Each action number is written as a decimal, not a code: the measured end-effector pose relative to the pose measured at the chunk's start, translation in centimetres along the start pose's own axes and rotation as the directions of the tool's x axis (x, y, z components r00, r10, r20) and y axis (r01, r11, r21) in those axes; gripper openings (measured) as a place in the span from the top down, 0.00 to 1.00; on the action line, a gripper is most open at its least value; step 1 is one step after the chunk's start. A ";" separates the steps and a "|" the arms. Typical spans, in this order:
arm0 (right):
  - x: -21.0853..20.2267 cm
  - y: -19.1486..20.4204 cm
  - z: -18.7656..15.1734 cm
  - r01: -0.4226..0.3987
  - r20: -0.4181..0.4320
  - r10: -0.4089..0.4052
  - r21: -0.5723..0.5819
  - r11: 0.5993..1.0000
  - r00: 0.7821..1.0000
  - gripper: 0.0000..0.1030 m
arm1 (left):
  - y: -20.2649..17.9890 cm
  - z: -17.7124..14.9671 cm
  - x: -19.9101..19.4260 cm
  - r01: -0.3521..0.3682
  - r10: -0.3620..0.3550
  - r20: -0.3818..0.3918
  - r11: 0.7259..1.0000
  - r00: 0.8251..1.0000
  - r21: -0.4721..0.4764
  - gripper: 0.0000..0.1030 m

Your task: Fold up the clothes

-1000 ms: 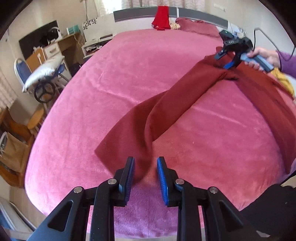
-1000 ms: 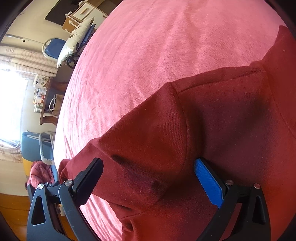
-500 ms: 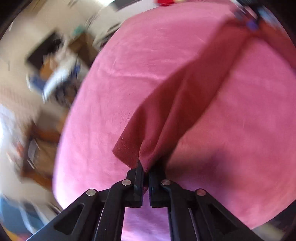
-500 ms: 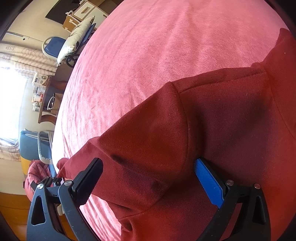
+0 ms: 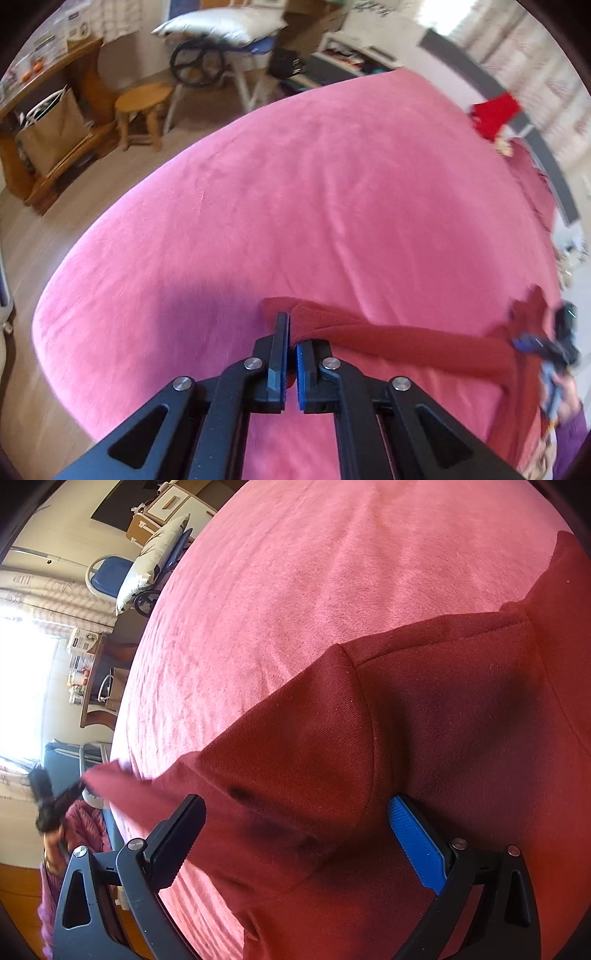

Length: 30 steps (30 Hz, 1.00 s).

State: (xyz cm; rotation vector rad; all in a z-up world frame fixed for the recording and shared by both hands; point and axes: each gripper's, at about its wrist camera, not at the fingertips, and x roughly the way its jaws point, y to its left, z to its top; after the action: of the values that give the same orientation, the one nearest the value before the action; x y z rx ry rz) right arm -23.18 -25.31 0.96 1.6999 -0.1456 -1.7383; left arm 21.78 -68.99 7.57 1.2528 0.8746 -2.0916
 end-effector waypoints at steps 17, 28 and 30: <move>0.1 -0.9 0.0 -0.044 0.011 0.044 0.002 0.999 0.999 0.02 | 5.9 0.8 1.0 -0.079 0.094 0.105 0.987 0.990 -0.139 0.83; 0.1 -0.3 0.1 -0.038 0.012 0.038 0.003 0.999 0.999 0.02 | 2.7 -2.8 4.7 0.169 -0.162 0.120 0.984 0.979 -0.048 0.76; 0.1 -0.5 0.2 -0.042 0.010 0.042 0.006 0.999 0.999 0.02 | 2.6 -3.2 4.4 0.217 -0.209 0.140 0.975 0.968 -0.045 0.76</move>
State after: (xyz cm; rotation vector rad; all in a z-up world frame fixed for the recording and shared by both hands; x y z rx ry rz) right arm -23.53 -25.09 0.61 1.6808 -0.1898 -1.7168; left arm 23.59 -68.77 1.80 1.0108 1.0422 -2.2685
